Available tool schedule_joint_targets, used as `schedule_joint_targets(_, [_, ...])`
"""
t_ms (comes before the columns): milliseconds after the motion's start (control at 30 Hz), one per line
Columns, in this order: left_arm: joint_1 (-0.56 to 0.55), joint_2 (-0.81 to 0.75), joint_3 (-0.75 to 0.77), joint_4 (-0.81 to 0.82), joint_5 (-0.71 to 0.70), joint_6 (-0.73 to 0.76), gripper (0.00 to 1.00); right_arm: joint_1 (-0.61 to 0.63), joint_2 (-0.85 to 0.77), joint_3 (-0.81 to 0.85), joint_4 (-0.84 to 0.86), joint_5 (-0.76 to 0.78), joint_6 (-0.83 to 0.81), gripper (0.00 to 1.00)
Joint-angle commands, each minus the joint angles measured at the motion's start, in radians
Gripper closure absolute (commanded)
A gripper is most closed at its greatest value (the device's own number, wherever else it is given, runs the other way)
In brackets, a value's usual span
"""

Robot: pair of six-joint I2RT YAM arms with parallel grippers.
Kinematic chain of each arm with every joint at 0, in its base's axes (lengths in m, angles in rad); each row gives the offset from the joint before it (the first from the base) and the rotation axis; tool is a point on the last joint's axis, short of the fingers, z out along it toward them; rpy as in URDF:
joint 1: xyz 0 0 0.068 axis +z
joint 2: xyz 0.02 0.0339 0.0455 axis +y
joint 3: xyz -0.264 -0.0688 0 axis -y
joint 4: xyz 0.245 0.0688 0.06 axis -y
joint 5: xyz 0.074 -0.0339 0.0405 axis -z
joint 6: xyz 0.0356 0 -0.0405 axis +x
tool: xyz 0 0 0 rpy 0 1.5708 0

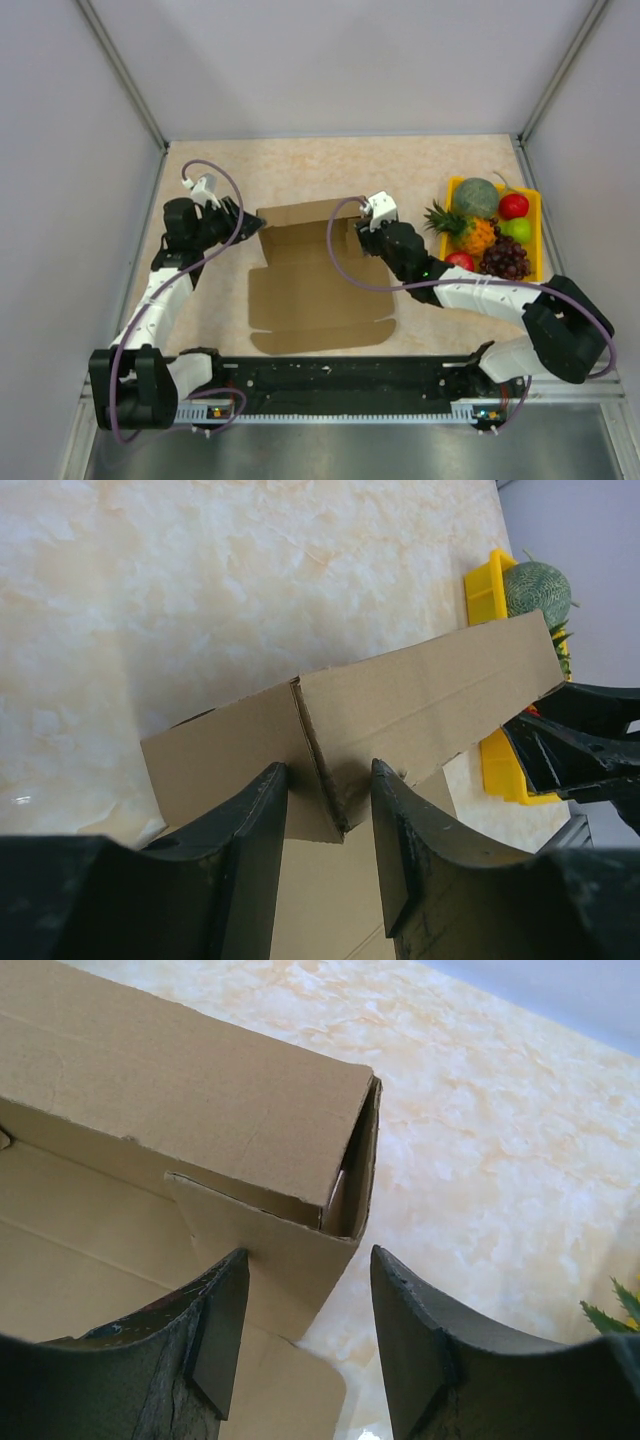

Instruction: Fold the paper box

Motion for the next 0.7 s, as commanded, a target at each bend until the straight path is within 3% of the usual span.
schedule_joint_targets(0, [-0.013, -0.01, -0.008, 0.022, 0.026, -0.001, 0.57, 0.009, 0.02, 0.047, 0.054, 0.015, -0.016, 0.48])
schedule_joint_targets(233, [-0.016, -0.007, -0.016, 0.033, 0.027, -0.004, 0.57, 0.011, 0.071, 0.03, 0.157, -0.139, -0.07, 0.51])
schedule_joint_targets(433, [-0.016, -0.011, -0.014, 0.03, 0.029, 0.001, 0.57, -0.031, 0.129, 0.015, 0.238, -0.197, -0.061, 0.6])
schedule_joint_targets(467, [-0.016, -0.01, -0.014, 0.029, 0.03, -0.001, 0.57, -0.043, 0.129, 0.01, 0.248, -0.229, -0.052, 0.67])
schedule_joint_targets(533, [-0.016, -0.013, -0.014, 0.029, 0.03, 0.002, 0.57, -0.074, 0.124, -0.01, 0.284, -0.271, -0.023, 0.71])
schedule_joint_targets(633, [-0.017, -0.011, -0.018, 0.027, 0.029, 0.002, 0.57, -0.088, 0.127, -0.02, 0.297, -0.332, -0.042, 0.69])
schedule_joint_targets(667, [-0.016, -0.011, -0.018, 0.029, 0.029, 0.004, 0.57, -0.089, 0.129, -0.02, 0.294, -0.332, -0.058, 0.54])
